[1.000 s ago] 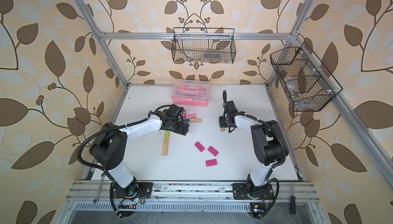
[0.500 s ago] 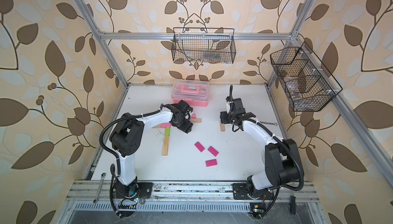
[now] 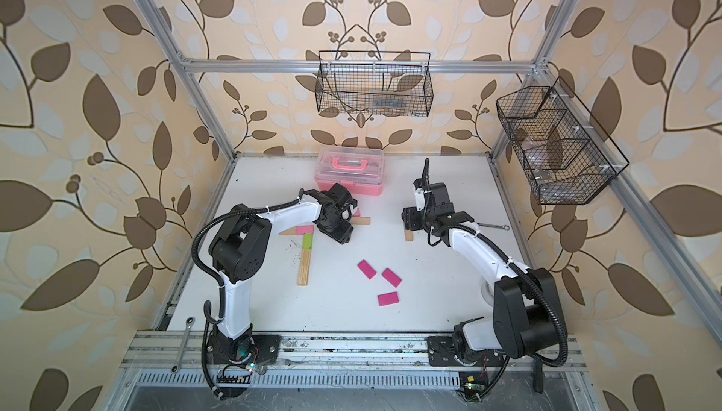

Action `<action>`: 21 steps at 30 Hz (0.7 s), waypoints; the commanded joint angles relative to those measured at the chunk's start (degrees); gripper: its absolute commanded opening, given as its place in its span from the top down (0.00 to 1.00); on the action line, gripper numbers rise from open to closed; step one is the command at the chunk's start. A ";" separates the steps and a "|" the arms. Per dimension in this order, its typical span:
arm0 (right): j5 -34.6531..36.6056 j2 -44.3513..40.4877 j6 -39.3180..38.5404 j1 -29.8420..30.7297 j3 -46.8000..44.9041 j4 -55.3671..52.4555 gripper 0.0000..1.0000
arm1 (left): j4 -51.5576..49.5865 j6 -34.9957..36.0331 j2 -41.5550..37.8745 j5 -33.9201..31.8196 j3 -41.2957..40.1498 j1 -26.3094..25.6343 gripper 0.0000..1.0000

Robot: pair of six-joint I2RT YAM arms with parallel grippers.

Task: Assemble the number 7 with building blocks
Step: Adjust the building block at the center of the board.

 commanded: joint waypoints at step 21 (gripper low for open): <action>-5.81 0.00 -0.26 1.41 -1.29 3.04 0.32 | 1.05 37.31 -5.44 -2.99 -1.51 0.43 0.77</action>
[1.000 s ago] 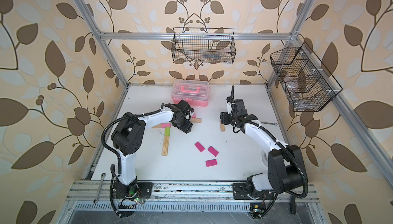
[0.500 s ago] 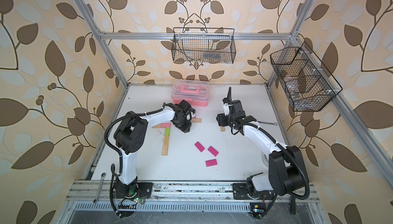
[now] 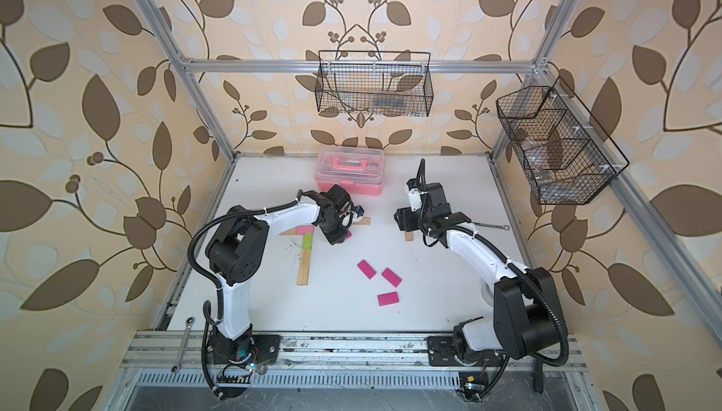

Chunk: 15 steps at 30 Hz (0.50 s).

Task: Assemble the number 7 with building blocks
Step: Adjust the building block at the center of the board.

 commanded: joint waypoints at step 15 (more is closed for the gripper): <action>-2.75 -0.31 -0.78 -0.66 -2.63 1.78 0.32 | -10.32 20.59 2.96 0.62 10.67 2.03 0.65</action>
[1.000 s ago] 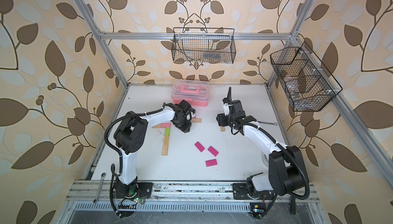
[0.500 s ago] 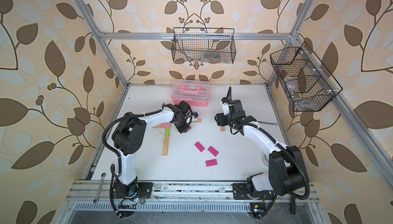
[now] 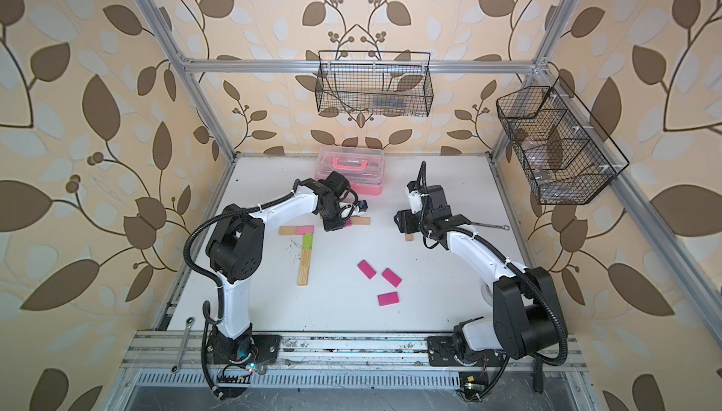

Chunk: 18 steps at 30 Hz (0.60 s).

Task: Assemble the number 7 with building blocks
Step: Adjust the building block at the center of the board.

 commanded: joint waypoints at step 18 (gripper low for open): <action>-2.50 1.81 -2.50 1.27 -0.49 0.78 0.32 | -3.33 -2.21 -1.95 3.99 1.65 0.57 0.47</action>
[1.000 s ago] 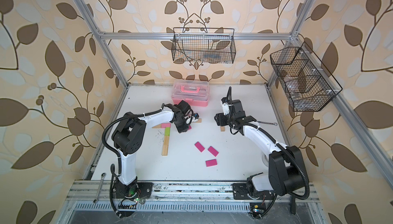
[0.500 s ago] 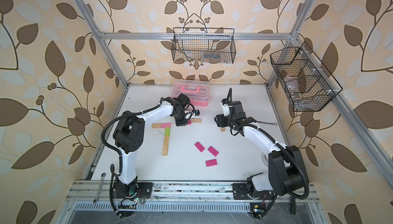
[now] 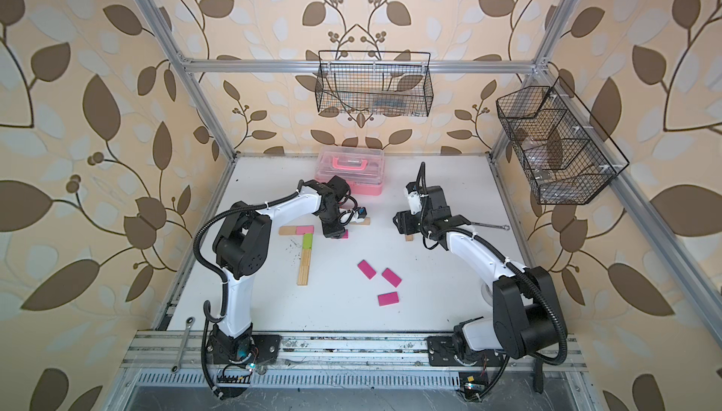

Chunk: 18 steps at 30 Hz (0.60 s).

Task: Assemble the number 7 with building blocks
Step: Adjust the building block at the center of the board.

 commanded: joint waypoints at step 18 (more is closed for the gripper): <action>-0.28 28.41 -5.14 16.05 25.60 -2.34 0.27 | 20.62 -46.56 -45.14 -16.49 -20.10 4.43 0.01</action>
